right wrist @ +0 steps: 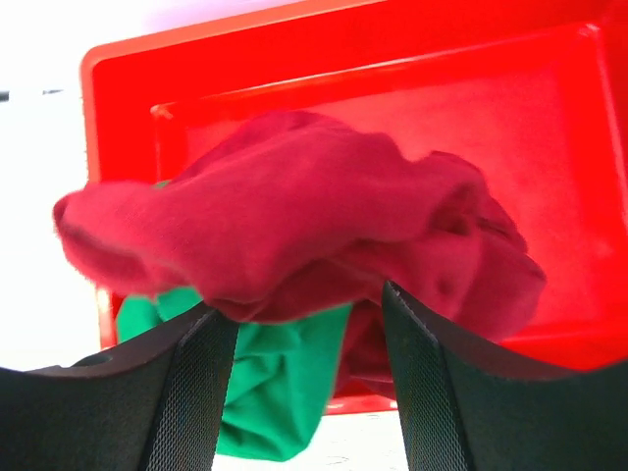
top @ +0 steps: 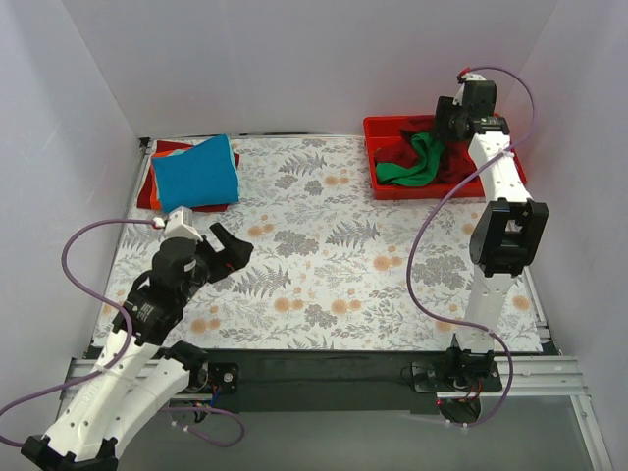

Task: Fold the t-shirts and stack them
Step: Grab the tshirt from the pile

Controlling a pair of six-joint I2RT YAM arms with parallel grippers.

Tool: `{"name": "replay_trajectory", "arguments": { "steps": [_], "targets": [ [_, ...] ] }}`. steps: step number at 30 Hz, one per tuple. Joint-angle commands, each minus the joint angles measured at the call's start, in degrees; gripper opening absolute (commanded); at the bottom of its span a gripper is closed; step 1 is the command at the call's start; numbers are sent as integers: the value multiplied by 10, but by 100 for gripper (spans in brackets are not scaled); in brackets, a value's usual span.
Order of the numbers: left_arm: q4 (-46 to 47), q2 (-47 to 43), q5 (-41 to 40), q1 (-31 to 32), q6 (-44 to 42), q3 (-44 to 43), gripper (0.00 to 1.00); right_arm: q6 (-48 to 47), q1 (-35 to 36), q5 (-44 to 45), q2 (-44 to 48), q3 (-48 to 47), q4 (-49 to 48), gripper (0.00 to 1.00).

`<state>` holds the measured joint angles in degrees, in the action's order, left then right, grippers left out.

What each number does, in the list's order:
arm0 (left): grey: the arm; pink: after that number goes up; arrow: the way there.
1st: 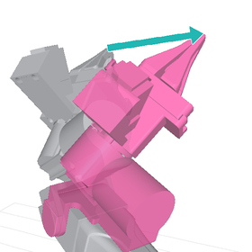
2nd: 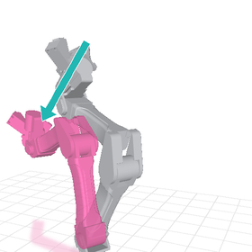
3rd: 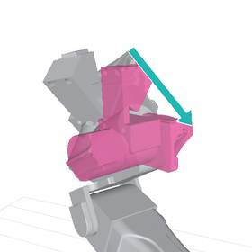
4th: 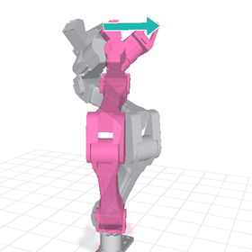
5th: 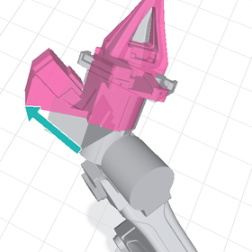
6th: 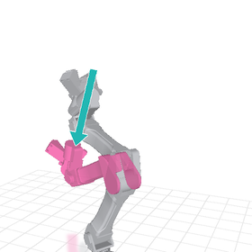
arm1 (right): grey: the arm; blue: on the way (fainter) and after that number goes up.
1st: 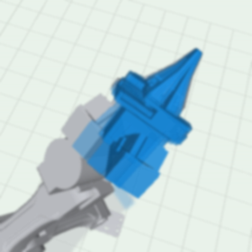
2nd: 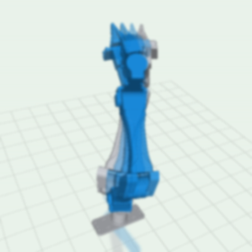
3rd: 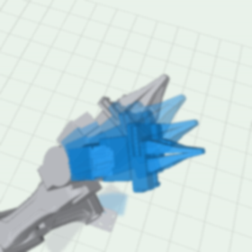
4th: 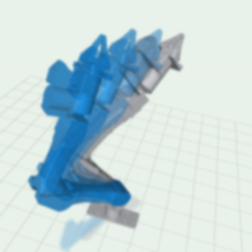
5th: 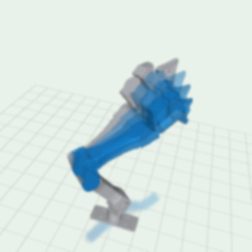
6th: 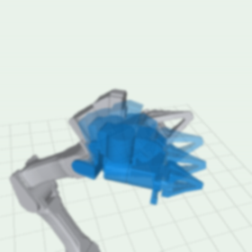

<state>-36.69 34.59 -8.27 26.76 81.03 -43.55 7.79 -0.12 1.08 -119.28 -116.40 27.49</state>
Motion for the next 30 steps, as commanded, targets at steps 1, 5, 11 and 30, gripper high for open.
{"name": "replay_trajectory", "arguments": {
  "steps": [1,5,11,30],
  "targets": [
    [-21,7,-12,1,4,-7,87,25,-37,9,34,1,-8,66],
    [-22,14,-17,0,11,-12,87,56,-72,-6,44,22,-12,66],
    [-14,14,-25,0,22,0,87,66,-111,-90,30,48,-33,66],
    [27,71,2,1,2,2,86,58,-113,-143,-9,132,-74,64]
  ]
}}
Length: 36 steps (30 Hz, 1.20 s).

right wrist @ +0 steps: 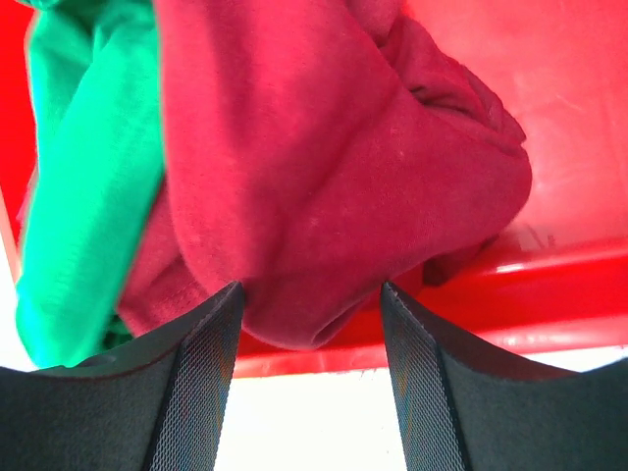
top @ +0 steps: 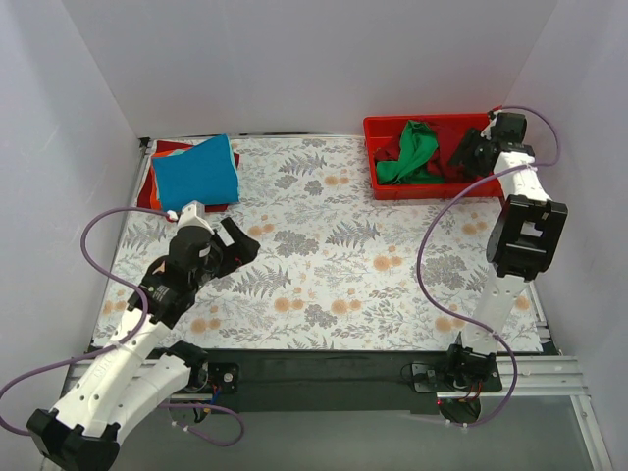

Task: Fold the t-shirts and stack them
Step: Grab the tshirt from the pile

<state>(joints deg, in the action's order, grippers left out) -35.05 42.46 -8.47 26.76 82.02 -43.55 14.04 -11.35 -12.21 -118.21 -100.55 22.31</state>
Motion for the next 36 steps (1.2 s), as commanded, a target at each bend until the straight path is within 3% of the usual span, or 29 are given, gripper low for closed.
{"name": "replay_trajectory", "arguments": {
  "steps": [1,6,8,9,10,13,18,24,31,36],
  "targets": [
    [9,-10,5,1,-8,2,87,-8,0,-10,-26,-34,-23,64],
    [-3,-23,3,1,-7,0,87,-4,1,-28,-76,-93,-10,61],
    [-9,-26,2,1,-6,-1,87,3,1,-47,-90,-102,-10,51],
    [-10,-26,2,0,-6,-3,86,10,1,-52,-92,-108,-9,44],
    [-12,-29,1,0,-6,-4,87,12,1,-57,-92,-110,-9,27],
    [-19,-31,-1,0,-7,-7,87,25,4,-77,-70,-102,-9,2],
    [-20,-34,-8,0,-7,-6,87,32,15,-9,61,-104,-44,1],
    [6,-26,4,0,-7,0,87,59,16,28,122,-242,-38,1],
    [12,-39,1,0,-8,7,87,114,32,15,285,-179,-204,1],
    [15,-54,7,1,-5,16,87,116,42,-3,308,-210,-234,1]
  ]
}}
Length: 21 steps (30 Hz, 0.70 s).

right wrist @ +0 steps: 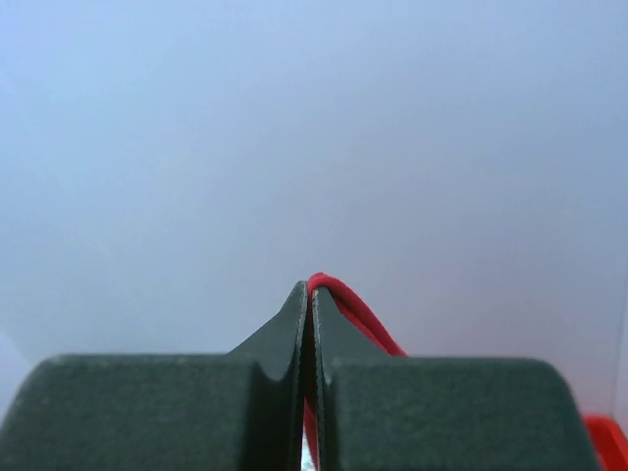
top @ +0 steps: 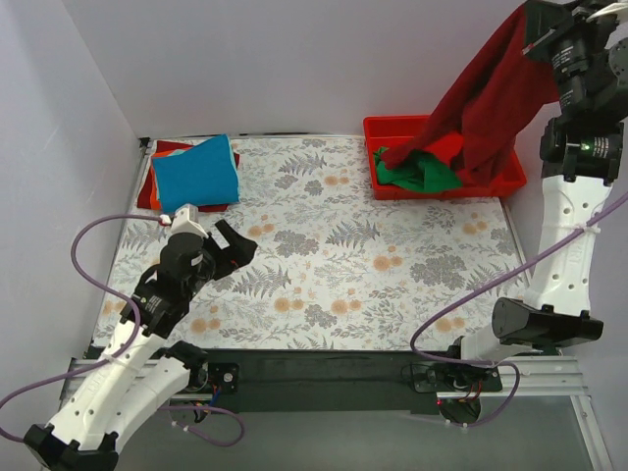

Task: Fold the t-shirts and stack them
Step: Grab the tshirt from the pile, then move the tshirt to the center of the board

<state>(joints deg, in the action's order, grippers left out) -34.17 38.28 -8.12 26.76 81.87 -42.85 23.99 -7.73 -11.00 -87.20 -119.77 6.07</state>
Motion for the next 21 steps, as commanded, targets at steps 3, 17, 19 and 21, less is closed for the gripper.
{"name": "replay_trajectory", "arguments": {
  "steps": [3,17,19,21],
  "targets": [
    [4,-16,6,0,-5,10,87,21,18,-52,11,-40,-70,1],
    [18,-19,8,1,1,8,87,47,283,-115,79,8,-105,1],
    [18,-15,4,0,-5,6,87,47,344,-115,64,-11,-92,1],
    [17,-12,0,0,-9,0,87,47,402,-119,49,-34,-85,1]
  ]
}}
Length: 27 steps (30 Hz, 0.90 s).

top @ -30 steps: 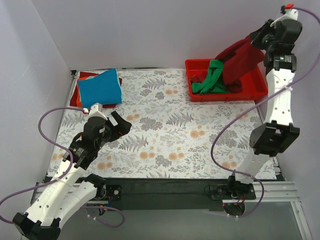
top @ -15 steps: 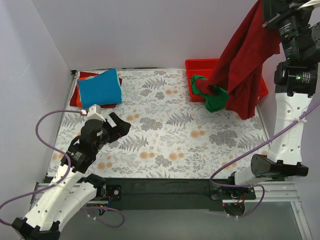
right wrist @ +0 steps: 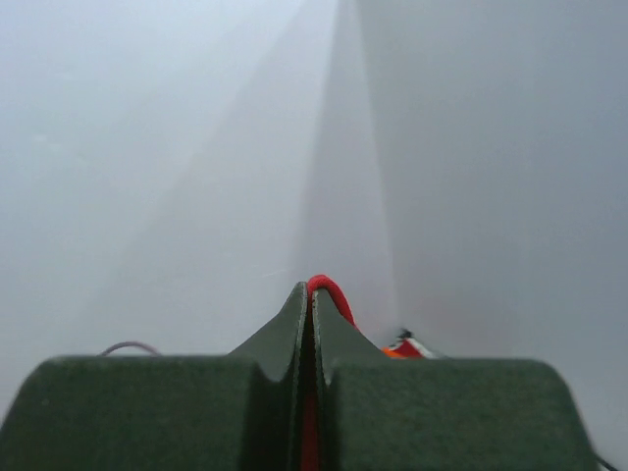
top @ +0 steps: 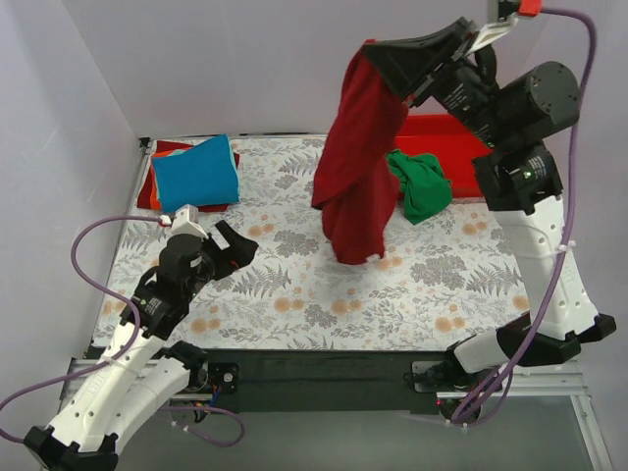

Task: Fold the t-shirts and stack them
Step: Move the tshirt to the center of the board

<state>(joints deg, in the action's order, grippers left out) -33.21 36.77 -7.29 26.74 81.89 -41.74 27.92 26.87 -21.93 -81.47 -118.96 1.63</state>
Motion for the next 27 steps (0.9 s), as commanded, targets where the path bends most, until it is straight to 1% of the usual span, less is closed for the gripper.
{"name": "replay_trajectory", "arguments": {
  "steps": [1,3,4,6,7,9,10,11,12,13,14,15,16,17,19,20,22,23,25,26,27],
  "targets": [
    [8,6,-10,1,-11,-13,87,6,75,-11,-20,-62,-35,1],
    [7,8,-20,1,-12,-18,87,13,112,-12,-25,-61,-34,1],
    [7,8,-23,2,-12,-19,87,21,115,-7,-20,-38,-34,1],
    [8,11,-29,2,-9,-21,87,15,115,36,-1,8,-26,1],
    [8,12,-29,2,-6,-23,87,7,114,100,30,72,-17,1],
    [8,11,-28,2,-7,-23,87,4,114,176,73,159,-17,1],
    [8,12,-27,2,-6,-22,87,5,112,215,118,200,6,1],
    [3,11,-30,1,-8,-22,87,1,107,294,143,292,10,1],
    [-4,8,-44,2,-2,-23,87,1,101,331,165,331,16,1],
    [-11,8,-54,1,2,-23,87,2,93,363,203,371,46,7],
    [-26,6,-65,1,6,-23,87,1,70,410,218,424,63,11],
    [-33,4,-80,2,13,-23,87,-16,56,423,228,445,82,20],
    [-37,4,-86,2,14,-19,87,-30,43,430,233,457,124,46],
    [-41,3,-91,2,16,-17,87,-42,24,439,231,466,147,57],
    [-39,9,-90,2,20,-9,88,-71,12,436,204,470,218,70],
    [-34,14,-88,1,20,-8,87,-78,13,419,193,470,236,71],
    [-29,37,-76,1,24,-7,88,-81,13,377,166,482,263,72],
    [-28,49,-70,2,26,-9,88,-81,13,312,160,492,262,72],
    [-34,67,-65,1,31,-10,87,-71,16,244,144,527,253,71],
    [-40,87,-67,1,35,-12,87,-68,27,185,138,537,247,70],
    [-47,94,-69,2,42,-12,87,-66,38,166,131,550,242,70]
  ]
}}
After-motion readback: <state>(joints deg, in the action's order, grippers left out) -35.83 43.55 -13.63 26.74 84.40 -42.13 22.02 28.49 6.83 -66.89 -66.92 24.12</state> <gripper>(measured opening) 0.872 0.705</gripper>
